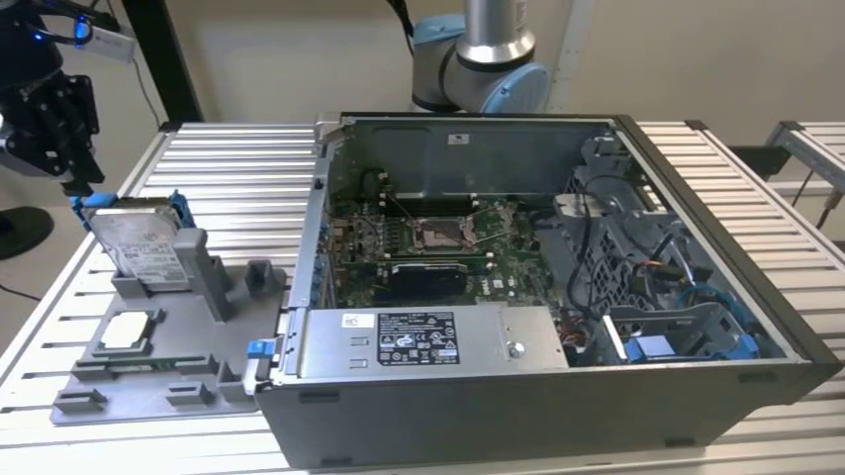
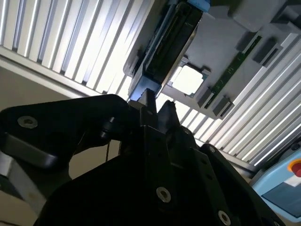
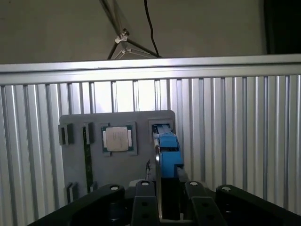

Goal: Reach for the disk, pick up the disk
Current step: 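Pick up the disk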

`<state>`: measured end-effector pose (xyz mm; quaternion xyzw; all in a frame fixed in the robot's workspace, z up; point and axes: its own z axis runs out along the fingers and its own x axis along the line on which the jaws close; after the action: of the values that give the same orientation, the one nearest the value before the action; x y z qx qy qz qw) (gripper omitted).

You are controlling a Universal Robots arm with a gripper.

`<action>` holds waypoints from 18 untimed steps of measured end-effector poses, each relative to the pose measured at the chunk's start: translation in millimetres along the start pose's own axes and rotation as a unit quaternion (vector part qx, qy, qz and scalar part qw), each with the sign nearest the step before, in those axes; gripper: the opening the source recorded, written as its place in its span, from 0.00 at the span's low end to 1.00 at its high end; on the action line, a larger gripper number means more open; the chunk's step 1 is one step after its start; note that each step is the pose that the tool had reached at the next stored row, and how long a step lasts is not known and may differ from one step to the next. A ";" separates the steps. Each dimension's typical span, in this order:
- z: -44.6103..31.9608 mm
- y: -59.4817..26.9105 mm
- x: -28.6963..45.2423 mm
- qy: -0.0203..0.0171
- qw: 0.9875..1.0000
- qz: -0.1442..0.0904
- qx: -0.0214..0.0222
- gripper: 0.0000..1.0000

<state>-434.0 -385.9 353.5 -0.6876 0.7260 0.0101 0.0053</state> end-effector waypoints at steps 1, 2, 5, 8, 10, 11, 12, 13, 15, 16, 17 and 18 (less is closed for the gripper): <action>0.0 0.0 0.0 0.000 1.000 0.000 0.000 1.00; 0.0 0.0 0.0 0.000 1.000 -0.001 0.000 1.00; 0.1 0.0 0.0 0.000 1.000 -0.002 0.000 1.00; 0.0 0.0 0.0 0.000 1.000 -0.003 0.000 1.00; 0.0 0.0 0.0 0.000 1.000 -0.003 0.000 1.00; 0.0 0.0 0.0 0.000 1.000 -0.004 0.000 1.00; 0.0 0.0 0.0 0.000 1.000 -0.004 0.000 1.00; 0.0 0.0 0.0 0.000 1.000 -0.004 0.000 1.00; 0.0 0.0 0.0 0.000 1.000 -0.005 0.000 1.00; 0.0 0.0 0.0 0.000 1.000 -0.005 0.000 1.00; 0.0 0.0 0.0 0.000 1.000 -0.006 0.000 1.00; 0.0 0.0 0.0 0.000 1.000 -0.006 0.000 1.00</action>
<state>-434.0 -385.9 353.5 -0.6916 0.7222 0.0101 0.0052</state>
